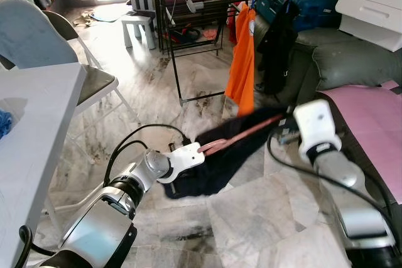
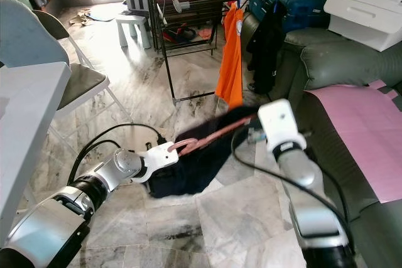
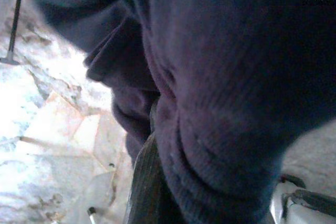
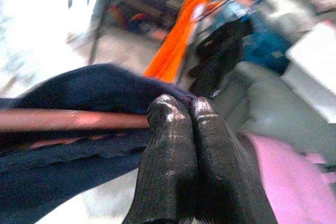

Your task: Hang hanger

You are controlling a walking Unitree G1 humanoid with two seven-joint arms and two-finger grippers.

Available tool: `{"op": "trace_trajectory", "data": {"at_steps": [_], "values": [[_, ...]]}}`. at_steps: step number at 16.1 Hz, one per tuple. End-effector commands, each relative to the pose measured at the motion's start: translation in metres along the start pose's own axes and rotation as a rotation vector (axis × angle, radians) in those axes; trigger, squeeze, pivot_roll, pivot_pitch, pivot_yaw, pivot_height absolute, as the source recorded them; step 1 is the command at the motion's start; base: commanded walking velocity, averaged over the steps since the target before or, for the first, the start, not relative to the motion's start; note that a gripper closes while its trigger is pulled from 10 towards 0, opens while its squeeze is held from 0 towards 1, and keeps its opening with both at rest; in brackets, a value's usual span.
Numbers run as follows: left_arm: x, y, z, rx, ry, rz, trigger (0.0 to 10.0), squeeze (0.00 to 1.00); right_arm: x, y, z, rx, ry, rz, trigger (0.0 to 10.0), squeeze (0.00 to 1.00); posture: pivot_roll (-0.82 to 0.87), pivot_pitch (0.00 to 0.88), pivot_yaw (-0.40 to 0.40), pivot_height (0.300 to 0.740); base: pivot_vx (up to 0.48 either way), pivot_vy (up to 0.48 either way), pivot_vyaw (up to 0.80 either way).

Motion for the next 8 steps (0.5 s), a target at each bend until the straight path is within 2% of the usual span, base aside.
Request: {"op": "trace_trajectory", "data": {"at_steps": [1, 2, 3, 5, 8], "values": [[-0.003, 0.0, 0.006, 0.032, -0.056, 0.014, 0.0, 0.0, -0.021, -0.004, 0.002, -0.009, 0.009, 0.111, 0.0, 0.0, -0.08, 0.0, 0.051, 0.74, 0.0, 0.0, 0.0], [-0.004, 0.001, 0.014, 0.085, -0.158, 0.016, 0.0, 0.0, -0.036, -0.008, -0.008, -0.044, 0.006, 0.192, 0.0, 0.0, -0.08, 0.0, 0.052, 0.74, 0.0, 0.0, 0.0], [-0.005, 0.002, 0.018, 0.112, -0.202, 0.018, 0.0, 0.0, -0.042, -0.009, -0.01, -0.05, 0.023, 0.21, 0.0, 0.0, -0.08, 0.0, 0.052, 0.74, 0.0, 0.0, 0.0], [-0.01, 0.004, 0.033, 0.19, -0.345, 0.049, 0.0, 0.0, -0.055, -0.008, -0.011, -0.054, 0.098, 0.248, 0.0, 0.0, -0.07, 0.0, 0.052, 0.74, 0.0, 0.0, 0.0], [-0.01, 0.008, 0.045, 0.248, -0.465, 0.063, 0.0, 0.0, -0.07, -0.007, -0.011, -0.066, 0.141, 0.315, 0.0, 0.0, -0.07, 0.0, 0.05, 0.74, 0.0, 0.0, 0.0]]}}
Point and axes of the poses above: a point about 5 cm out from each wrist's last joint towards the gripper, its own y axis pointing out of the wrist towards the gripper, its own z axis along the axis of the wrist's last joint, x = y × z, the point moved 3 cm from there along y, pointing out of the wrist towards the gripper, and after that the axes turned 13 degrees about y, right-handed, at the moved point
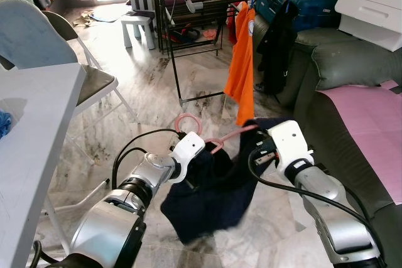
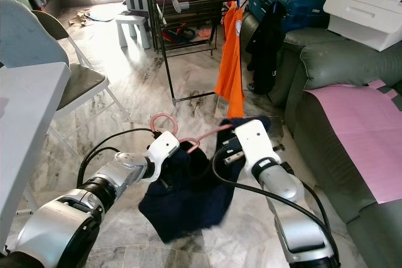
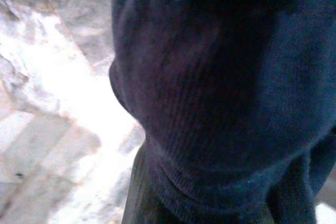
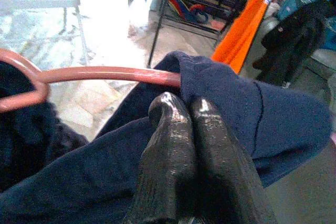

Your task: Hang hanger

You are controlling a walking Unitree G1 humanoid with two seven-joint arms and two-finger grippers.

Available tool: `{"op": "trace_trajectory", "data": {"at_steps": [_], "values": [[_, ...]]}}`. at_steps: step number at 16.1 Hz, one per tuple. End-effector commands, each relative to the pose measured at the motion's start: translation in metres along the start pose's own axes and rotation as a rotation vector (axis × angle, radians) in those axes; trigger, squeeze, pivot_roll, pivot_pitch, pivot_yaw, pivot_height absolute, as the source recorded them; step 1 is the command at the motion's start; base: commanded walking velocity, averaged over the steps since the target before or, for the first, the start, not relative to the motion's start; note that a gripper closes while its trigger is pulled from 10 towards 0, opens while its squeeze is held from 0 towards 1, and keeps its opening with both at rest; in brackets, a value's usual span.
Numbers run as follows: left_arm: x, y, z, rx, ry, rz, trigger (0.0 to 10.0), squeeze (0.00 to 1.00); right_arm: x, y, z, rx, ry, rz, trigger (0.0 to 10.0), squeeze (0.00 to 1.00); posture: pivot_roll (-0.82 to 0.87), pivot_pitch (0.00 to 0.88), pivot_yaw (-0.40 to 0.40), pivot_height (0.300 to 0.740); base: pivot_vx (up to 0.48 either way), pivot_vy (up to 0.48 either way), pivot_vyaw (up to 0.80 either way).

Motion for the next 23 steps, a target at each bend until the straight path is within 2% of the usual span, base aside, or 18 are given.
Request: {"op": "trace_trajectory", "data": {"at_steps": [1, 4, 6, 7, 9, 10, 11, 12, 16, 19, 20, 21, 23], "values": [[-0.001, 0.003, 0.026, 0.088, -0.023, 0.009, 0.0, 0.0, -0.025, 0.004, -0.001, -0.011, 0.034, 0.115, 0.0, 0.0, -0.07, 0.0, 0.049, 0.74, 0.0, 0.0, 0.0], [-0.001, 0.004, 0.031, 0.117, -0.014, 0.025, 0.0, 0.0, -0.029, 0.007, -0.003, -0.016, 0.03, 0.127, 0.0, 0.0, -0.07, 0.0, 0.047, 0.74, 0.0, 0.0, 0.0], [-0.004, 0.002, 0.033, 0.114, 0.019, 0.039, 0.0, 0.0, -0.021, 0.007, -0.005, -0.017, 0.022, 0.091, 0.0, 0.0, -0.07, 0.0, 0.046, 0.74, 0.0, 0.0, 0.0], [-0.008, 0.001, 0.033, 0.111, 0.024, 0.052, 0.0, 0.0, -0.015, 0.006, -0.005, -0.007, 0.042, 0.063, 0.0, 0.0, -0.07, 0.0, 0.047, 0.74, 0.0, 0.0, 0.0], [-0.009, 0.001, 0.039, 0.129, 0.009, 0.061, 0.0, 0.0, -0.019, 0.005, -0.005, -0.006, 0.089, 0.087, 0.0, 0.0, -0.07, 0.0, 0.049, 0.74, 0.0, 0.0, 0.0], [-0.005, 0.004, 0.047, 0.153, 0.017, 0.056, 0.0, 0.0, -0.045, 0.001, -0.005, -0.019, 0.167, 0.239, 0.0, 0.0, -0.07, 0.0, 0.05, 0.74, 0.0, 0.0, 0.0], [-0.004, 0.005, 0.048, 0.156, 0.021, 0.054, 0.0, 0.0, -0.052, -0.001, -0.005, -0.02, 0.164, 0.281, 0.0, 0.0, -0.07, 0.0, 0.049, 0.74, 0.0, 0.0, 0.0], [-0.001, 0.007, 0.05, 0.159, 0.033, 0.051, 0.0, 0.0, -0.065, -0.005, -0.004, -0.017, 0.162, 0.365, 0.0, 0.0, -0.07, 0.0, 0.049, 0.74, 0.0, 0.0, 0.0], [0.002, 0.008, 0.052, 0.169, 0.05, 0.061, 0.0, 0.0, -0.085, -0.022, -0.014, -0.067, 0.171, 0.542, 0.0, 0.0, -0.07, 0.0, 0.047, 0.74, 0.0, 0.0, 0.0], [0.005, 0.01, 0.06, 0.199, 0.057, 0.052, 0.0, 0.0, -0.081, -0.019, -0.047, -0.185, 0.105, 0.495, 0.0, 0.0, -0.07, 0.0, 0.046, 0.74, 0.0, 0.0, 0.0], [0.006, 0.01, 0.064, 0.216, 0.06, 0.052, 0.0, 0.0, -0.077, -0.018, -0.062, -0.238, 0.033, 0.457, 0.0, 0.0, -0.07, 0.0, 0.046, 0.74, 0.0, 0.0, 0.0], [0.006, 0.01, 0.065, 0.22, 0.061, 0.053, 0.0, 0.0, -0.075, -0.018, -0.066, -0.251, 0.013, 0.448, 0.0, 0.0, -0.07, 0.0, 0.046, 0.74, 0.0, 0.0, 0.0], [0.0, 0.008, 0.07, 0.236, 0.115, 0.105, 0.0, 0.0, -0.045, -0.019, -0.091, -0.328, -0.037, 0.295, 0.0, 0.0, -0.07, 0.0, 0.046, 0.74, 0.0, 0.0, 0.0]]}}
Point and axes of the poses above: a point about 5 cm out from each wrist's last joint towards the gripper, its own y axis pointing out of the wrist towards the gripper, its own z axis along the axis of the wrist's last joint, x = y × z, the point moved 3 cm from there along y, pointing out of the wrist towards the gripper, and after that the axes turned 13 degrees about y, right-handed, at the moved point
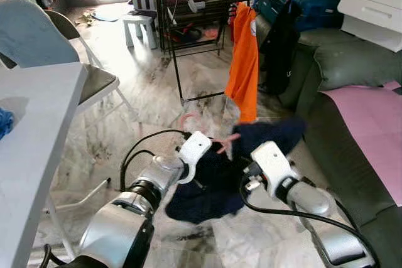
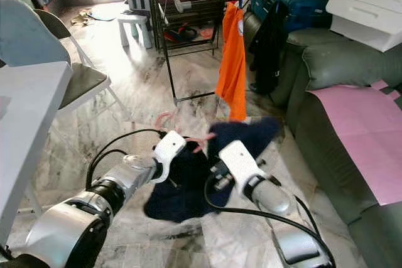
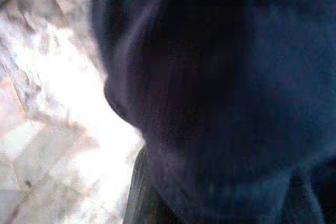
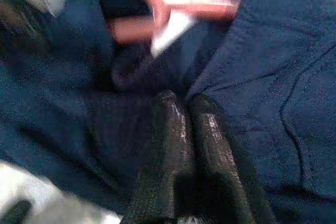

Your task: Hang hanger

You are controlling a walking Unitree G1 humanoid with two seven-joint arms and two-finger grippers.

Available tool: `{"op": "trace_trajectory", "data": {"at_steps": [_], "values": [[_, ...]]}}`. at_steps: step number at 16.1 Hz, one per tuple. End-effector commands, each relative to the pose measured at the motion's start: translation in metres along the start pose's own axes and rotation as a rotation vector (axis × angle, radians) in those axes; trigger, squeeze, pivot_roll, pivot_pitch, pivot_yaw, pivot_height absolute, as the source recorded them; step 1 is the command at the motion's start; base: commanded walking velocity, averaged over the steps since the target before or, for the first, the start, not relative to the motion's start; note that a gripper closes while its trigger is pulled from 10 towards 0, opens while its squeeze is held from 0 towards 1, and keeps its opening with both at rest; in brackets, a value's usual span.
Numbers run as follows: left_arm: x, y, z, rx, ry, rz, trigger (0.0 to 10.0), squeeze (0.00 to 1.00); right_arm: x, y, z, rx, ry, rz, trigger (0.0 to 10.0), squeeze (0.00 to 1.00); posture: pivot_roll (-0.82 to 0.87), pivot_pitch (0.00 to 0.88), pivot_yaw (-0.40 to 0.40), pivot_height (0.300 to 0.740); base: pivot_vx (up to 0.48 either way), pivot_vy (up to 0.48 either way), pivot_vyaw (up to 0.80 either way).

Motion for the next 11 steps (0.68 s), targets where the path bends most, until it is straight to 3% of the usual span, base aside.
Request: {"op": "trace_trajectory", "data": {"at_steps": [1, 3, 4, 5, 7, 8, 11], "values": [[-0.014, -0.001, 0.056, 0.203, 0.074, 0.069, 0.0, 0.0, -0.021, 0.001, -0.036, -0.127, 0.03, 0.053, 0.0, 0.0, -0.07, 0.0, 0.046, 0.74, 0.0, 0.0, 0.0], [-0.025, -0.006, 0.055, 0.202, 0.108, 0.129, 0.0, 0.0, 0.005, -0.008, -0.048, -0.141, 0.053, -0.079, 0.5, 0.0, -0.07, 0.0, 0.048, 0.74, 0.0, 0.0, 0.0], [-0.032, -0.009, 0.056, 0.214, 0.11, 0.166, 0.0, 0.0, 0.012, -0.013, -0.053, -0.147, 0.075, -0.112, 4.5, 0.0, -0.07, 0.0, 0.049, 0.74, 0.0, 0.0, 0.0], [-0.034, -0.01, 0.058, 0.219, 0.12, 0.18, 0.0, 0.0, 0.014, -0.015, -0.056, -0.157, 0.073, -0.121, 10.0, 0.0, -0.07, 0.0, 0.05, 0.74, 0.0, 0.0, 0.0], [-0.044, -0.015, 0.063, 0.236, 0.177, 0.246, 0.0, 0.0, 0.019, -0.016, -0.063, -0.166, 0.067, -0.159, 10.0, 0.0, -0.07, 0.0, 0.052, 0.74, 0.0, 0.0, 0.0], [-0.049, -0.018, 0.068, 0.237, 0.267, 0.291, 0.0, 0.0, 0.023, -0.016, -0.064, -0.16, 0.06, -0.192, 10.0, 0.0, -0.07, 0.0, 0.053, 0.74, 0.0, 0.0, 0.0], [-0.056, -0.022, 0.07, 0.225, 0.306, 0.351, 0.0, 0.0, 0.025, -0.01, -0.056, -0.12, 0.07, -0.213, 10.0, 0.0, -0.07, 0.0, 0.053, 0.74, 0.0, 0.0, 0.0]]}}
Point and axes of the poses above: a point about 5 cm out from each wrist's last joint towards the gripper, its own y axis pointing out of the wrist towards the gripper, its own z axis along the axis of the wrist's last joint, x = y × z, the point moved 3 cm from there along y, pointing out of the wrist towards the gripper, and after that the axes turned 13 degrees about y, right-handed, at the moved point
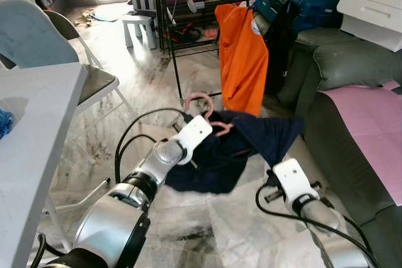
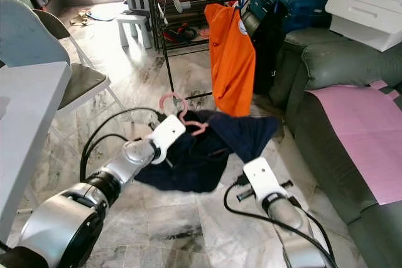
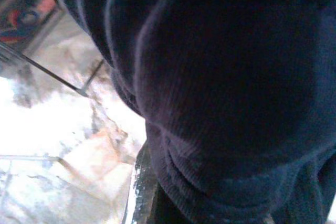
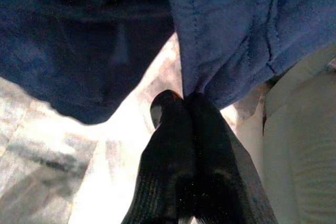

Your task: Hang hanger

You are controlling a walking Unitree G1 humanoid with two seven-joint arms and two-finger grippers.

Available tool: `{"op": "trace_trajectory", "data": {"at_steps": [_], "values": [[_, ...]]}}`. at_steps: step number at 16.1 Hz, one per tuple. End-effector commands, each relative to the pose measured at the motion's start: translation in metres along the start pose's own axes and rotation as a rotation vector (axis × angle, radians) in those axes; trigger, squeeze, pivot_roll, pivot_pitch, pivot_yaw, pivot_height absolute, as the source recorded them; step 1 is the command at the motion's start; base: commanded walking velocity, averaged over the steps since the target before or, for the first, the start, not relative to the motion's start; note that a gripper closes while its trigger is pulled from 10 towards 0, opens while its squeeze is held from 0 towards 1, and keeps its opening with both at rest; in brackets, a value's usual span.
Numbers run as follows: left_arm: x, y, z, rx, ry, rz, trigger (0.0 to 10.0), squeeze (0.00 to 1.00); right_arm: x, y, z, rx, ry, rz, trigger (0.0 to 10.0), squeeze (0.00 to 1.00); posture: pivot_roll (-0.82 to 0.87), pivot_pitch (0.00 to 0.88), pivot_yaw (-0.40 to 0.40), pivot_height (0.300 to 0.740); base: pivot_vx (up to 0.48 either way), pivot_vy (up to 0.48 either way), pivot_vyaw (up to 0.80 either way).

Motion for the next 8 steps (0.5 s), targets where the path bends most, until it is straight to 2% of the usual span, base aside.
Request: {"op": "trace_trajectory", "data": {"at_steps": [1, 3, 5, 7, 8], "values": [[-0.028, 0.001, 0.037, 0.135, 0.014, 0.111, 0.0, 0.0, -0.01, -0.001, -0.021, -0.086, 0.022, 0.04, 10.0, 0.0, -0.07, 0.0, 0.053, 0.74, 0.0, 0.0, 0.0], [-0.026, 0.002, 0.036, 0.124, -0.007, 0.13, 0.0, 0.0, -0.038, 0.003, -0.013, -0.052, 0.054, 0.18, 10.0, 0.0, -0.07, 0.0, 0.05, 0.74, 0.0, 0.0, 0.0], [-0.023, 0.003, 0.037, 0.121, -0.01, 0.132, 0.0, 0.0, -0.068, -0.005, -0.007, -0.022, 0.063, 0.37, 10.0, 0.0, -0.07, 0.0, 0.047, 0.74, 0.0, 0.0, 0.0], [-0.021, 0.005, 0.036, 0.106, -0.067, 0.133, 0.0, 0.0, -0.085, -0.016, -0.024, -0.105, 0.004, 0.487, 10.0, 0.0, -0.07, 0.0, 0.046, 0.74, 0.0, 0.0, 0.0], [-0.021, 0.005, 0.037, 0.108, -0.052, 0.134, 0.0, 0.0, -0.08, -0.016, -0.03, -0.128, 0.002, 0.465, 10.0, 0.0, -0.07, 0.0, 0.047, 0.74, 0.0, 0.0, 0.0]]}}
Point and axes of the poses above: a point about 5 cm out from each wrist's last joint towards the gripper, its own y axis pointing out of the wrist towards the gripper, its own z axis along the axis of the wrist's last joint, x = y × z, the point moved 3 cm from there along y, pointing out of the wrist towards the gripper, and after that the axes turned 13 degrees about y, right-handed, at the moved point
